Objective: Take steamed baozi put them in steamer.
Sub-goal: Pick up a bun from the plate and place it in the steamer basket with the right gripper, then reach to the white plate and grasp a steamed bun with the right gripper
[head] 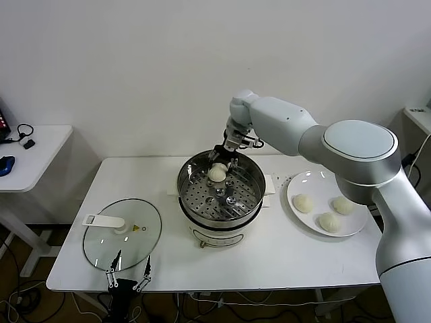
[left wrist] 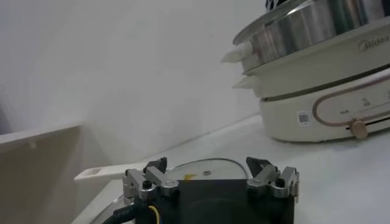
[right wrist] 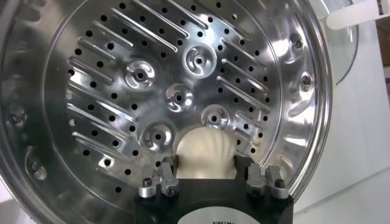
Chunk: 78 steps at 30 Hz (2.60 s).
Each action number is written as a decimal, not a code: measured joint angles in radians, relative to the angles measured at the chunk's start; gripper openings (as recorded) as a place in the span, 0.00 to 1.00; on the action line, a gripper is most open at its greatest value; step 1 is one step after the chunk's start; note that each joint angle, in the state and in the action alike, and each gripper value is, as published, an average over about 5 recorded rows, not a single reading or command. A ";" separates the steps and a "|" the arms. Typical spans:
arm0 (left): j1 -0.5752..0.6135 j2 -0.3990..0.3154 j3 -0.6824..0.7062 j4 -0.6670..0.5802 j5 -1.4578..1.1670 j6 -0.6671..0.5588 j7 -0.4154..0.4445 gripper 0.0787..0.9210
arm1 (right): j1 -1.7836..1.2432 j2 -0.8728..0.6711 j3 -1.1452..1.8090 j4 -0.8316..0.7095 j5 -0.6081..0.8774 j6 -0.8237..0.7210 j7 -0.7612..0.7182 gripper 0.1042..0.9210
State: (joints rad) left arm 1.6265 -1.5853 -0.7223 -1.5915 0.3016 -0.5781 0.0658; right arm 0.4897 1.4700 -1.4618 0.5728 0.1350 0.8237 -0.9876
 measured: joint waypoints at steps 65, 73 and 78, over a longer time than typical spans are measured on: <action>0.010 0.003 -0.004 -0.012 0.032 0.005 0.006 0.88 | 0.173 -0.540 -0.441 0.463 0.468 -0.791 0.072 0.88; 0.014 0.005 -0.009 -0.003 0.033 0.002 0.006 0.88 | 0.062 -0.529 -0.362 0.391 0.424 -0.829 0.079 0.88; 0.014 0.006 -0.013 0.002 0.035 0.002 0.006 0.88 | 0.013 -0.520 -0.323 0.345 0.404 -0.838 0.080 0.88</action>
State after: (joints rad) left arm 1.6401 -1.5797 -0.7352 -1.5893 0.3366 -0.5764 0.0717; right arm 0.5027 0.9502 -1.7847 0.9183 0.5393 -0.0147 -0.9072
